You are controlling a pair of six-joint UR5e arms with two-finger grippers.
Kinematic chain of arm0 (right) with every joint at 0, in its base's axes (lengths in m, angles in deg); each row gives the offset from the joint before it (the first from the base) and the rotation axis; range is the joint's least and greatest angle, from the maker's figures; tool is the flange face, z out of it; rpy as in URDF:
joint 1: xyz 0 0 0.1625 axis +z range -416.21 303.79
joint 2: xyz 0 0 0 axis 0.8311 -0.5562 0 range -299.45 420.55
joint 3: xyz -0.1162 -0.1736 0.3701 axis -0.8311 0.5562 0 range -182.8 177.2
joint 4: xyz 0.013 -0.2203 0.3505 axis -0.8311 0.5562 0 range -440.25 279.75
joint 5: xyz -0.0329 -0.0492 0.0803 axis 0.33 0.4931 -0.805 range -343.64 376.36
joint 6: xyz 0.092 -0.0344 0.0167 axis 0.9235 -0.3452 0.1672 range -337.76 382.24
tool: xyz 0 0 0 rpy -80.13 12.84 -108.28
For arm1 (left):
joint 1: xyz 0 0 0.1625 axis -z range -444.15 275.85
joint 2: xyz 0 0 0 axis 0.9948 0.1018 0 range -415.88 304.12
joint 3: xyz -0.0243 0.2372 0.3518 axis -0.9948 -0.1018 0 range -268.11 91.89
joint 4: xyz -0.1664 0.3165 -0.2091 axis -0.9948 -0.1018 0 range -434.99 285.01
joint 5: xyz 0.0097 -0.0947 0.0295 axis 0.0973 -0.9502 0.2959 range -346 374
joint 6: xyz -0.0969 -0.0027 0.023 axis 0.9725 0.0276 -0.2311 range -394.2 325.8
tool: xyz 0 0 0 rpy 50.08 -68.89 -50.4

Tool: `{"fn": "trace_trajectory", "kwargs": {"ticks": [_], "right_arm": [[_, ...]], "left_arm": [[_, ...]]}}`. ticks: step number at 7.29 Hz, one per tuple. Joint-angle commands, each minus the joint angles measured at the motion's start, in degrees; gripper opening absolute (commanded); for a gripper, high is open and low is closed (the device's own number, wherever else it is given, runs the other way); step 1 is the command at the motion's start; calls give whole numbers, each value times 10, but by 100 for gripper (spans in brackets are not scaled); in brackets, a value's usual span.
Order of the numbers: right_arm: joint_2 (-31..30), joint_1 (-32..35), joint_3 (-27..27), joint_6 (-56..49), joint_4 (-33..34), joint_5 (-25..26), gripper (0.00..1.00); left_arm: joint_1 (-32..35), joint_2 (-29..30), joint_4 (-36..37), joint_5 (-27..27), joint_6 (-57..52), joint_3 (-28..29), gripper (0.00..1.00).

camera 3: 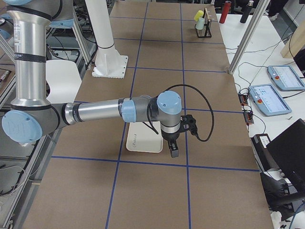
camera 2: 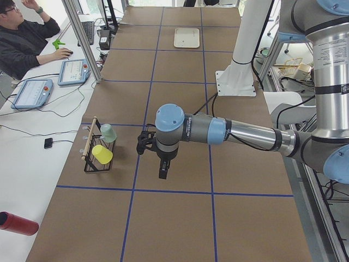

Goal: Left arm grabs green cup and hands to right arm on tray

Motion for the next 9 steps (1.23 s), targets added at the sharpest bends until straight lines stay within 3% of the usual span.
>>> {"fn": "trace_trajectory", "kwargs": {"ticks": [1, 4, 7, 9], "right_arm": [[4, 0, -1, 0, 0, -1, 100], [5, -1, 0, 0, -11, -2, 100], [6, -7, 0, 0, -12, -10, 100], [42, -31, 1, 29, -12, -19, 100]], "left_arm": [[0, 22, -2, -5, 2, 17, 100], [-1, 54, -76, -5, 3, 82, 100], [-2, 103, -97, -6, 58, 150, 100], [-2, 106, -224, -22, 64, 173, 100]]}}
